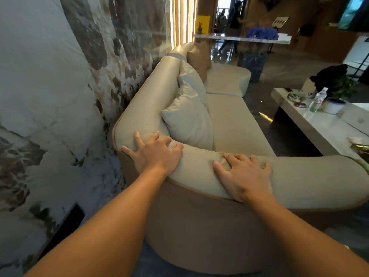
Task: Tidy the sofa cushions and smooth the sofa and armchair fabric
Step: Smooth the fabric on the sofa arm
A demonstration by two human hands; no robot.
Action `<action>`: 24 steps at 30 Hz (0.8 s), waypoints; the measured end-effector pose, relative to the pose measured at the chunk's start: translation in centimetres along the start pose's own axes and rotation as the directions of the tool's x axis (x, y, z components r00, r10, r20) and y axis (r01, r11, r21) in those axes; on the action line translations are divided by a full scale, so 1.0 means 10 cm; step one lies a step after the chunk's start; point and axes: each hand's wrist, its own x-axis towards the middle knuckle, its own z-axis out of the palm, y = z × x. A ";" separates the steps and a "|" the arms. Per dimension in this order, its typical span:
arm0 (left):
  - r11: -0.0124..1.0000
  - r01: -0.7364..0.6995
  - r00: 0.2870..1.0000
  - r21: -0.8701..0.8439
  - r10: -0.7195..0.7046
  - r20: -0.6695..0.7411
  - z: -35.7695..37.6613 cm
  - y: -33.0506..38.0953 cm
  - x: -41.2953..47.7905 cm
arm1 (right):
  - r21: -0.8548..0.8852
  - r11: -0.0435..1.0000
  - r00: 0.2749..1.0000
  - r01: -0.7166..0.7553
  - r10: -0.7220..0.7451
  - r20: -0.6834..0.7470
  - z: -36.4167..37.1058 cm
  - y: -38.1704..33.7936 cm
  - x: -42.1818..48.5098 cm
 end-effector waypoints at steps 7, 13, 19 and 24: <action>1.000 0.006 1.000 -0.016 -0.006 -0.006 0.11 0.04 0.60 | -0.078 0.996 0.998 -0.042 0.046 0.048 0.09 -0.18 0.53; 0.999 -0.008 0.999 0.034 0.006 0.053 0.11 -0.01 0.67 | -0.056 0.998 0.992 -0.037 0.043 0.118 0.09 -0.21 0.59; 0.918 -0.348 0.932 0.189 0.318 0.175 0.03 0.09 0.77 | -0.092 0.995 0.967 0.023 0.001 0.254 0.01 -0.17 0.73; 0.805 -0.592 0.759 0.028 0.546 0.354 -0.07 0.26 0.94 | -0.025 0.996 0.960 0.081 -0.071 0.270 -0.04 0.06 1.04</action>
